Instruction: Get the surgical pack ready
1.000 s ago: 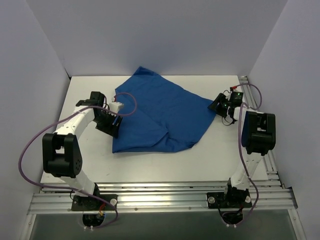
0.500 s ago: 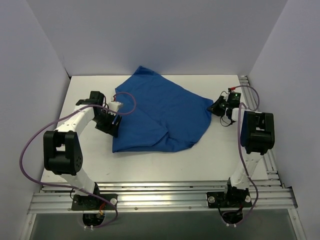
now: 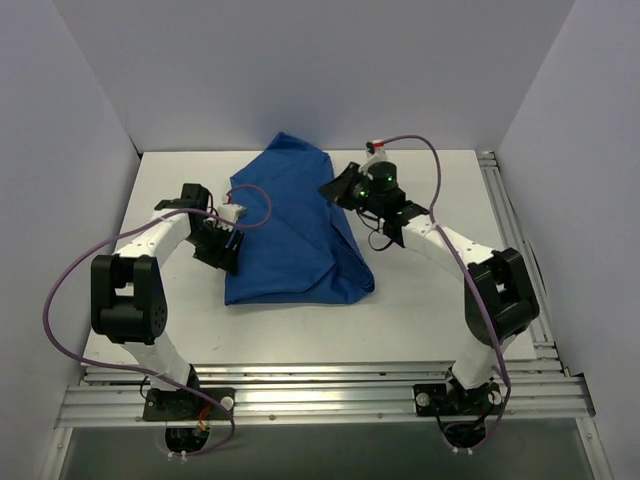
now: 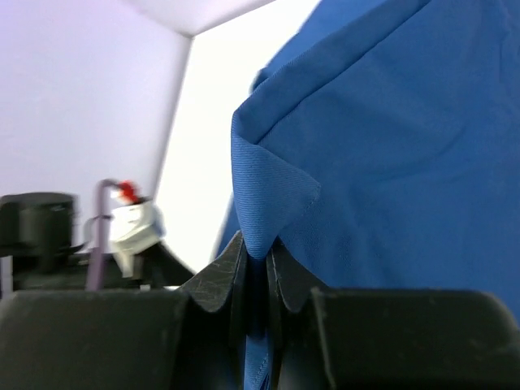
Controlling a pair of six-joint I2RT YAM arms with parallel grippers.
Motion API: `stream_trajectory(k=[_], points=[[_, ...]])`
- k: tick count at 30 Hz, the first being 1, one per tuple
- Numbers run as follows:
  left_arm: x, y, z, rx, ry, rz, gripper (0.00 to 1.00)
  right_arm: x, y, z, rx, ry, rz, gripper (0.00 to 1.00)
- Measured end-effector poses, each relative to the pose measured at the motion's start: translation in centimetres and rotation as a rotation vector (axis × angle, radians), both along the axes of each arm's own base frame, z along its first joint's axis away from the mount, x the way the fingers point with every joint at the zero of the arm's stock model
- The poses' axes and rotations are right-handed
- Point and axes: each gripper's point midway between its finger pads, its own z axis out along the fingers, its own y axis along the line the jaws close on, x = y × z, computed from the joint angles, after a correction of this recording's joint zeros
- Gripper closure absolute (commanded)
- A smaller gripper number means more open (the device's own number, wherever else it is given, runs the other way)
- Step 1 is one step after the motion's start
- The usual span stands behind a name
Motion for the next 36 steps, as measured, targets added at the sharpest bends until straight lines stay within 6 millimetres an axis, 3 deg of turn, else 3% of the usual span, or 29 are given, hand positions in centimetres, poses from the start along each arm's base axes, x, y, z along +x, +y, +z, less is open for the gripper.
stream_trajectory(k=[6,11,20,25,29,35,36], points=[[0.0,-0.2,-0.1,-0.019,0.007,0.003,0.35,-2.3,9.0,2.7,0.145,-0.029,0.056,1.0],[0.0,-0.4,-0.2,-0.04,0.013,0.005,0.36,-3.1,13.9,3.0,0.225,-0.037,0.056,1.0],[0.3,-0.9,-0.3,-0.076,0.015,0.023,0.39,-2.5,16.9,0.1,0.276,-0.017,-0.073,1.0],[0.4,-1.0,-0.2,-0.091,0.009,0.023,0.35,-3.8,18.9,-2.1,0.308,-0.004,-0.12,1.0],[0.8,-0.5,-0.1,-0.121,0.0,0.042,0.31,-4.6,20.3,-4.7,0.312,0.028,-0.12,1.0],[1.5,0.2,0.1,-0.139,-0.026,0.053,0.28,-3.8,22.1,-9.6,0.294,0.095,-0.124,1.0],[1.5,0.3,0.1,-0.146,-0.028,0.051,0.27,-3.8,22.2,-10.3,0.287,0.105,-0.124,0.95]])
